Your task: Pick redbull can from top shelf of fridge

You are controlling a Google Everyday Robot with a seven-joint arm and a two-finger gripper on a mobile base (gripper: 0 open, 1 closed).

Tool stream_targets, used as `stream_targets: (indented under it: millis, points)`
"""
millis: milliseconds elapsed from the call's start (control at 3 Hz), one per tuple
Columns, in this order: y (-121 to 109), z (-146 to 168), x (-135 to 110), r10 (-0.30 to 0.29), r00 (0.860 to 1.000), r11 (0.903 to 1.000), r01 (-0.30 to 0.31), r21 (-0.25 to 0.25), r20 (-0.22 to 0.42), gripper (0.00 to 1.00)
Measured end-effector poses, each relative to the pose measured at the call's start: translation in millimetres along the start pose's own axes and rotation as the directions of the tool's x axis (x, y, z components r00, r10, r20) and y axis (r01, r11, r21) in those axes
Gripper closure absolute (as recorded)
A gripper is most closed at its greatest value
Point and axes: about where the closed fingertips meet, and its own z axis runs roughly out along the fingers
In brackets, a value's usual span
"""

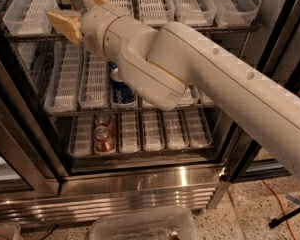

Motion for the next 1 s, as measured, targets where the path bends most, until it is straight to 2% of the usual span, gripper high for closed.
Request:
stream_targets:
  millis: [333, 1000]
  points:
    - [-4.4, 12.3, 3.4, 0.009, 1.000, 0.9999, -0.009, 0.012, -0.025, 0.35]
    - [-0.4, 18.9, 2.0, 0.008, 1.000, 1.0000, -0.008, 0.001, -0.025, 0.34]
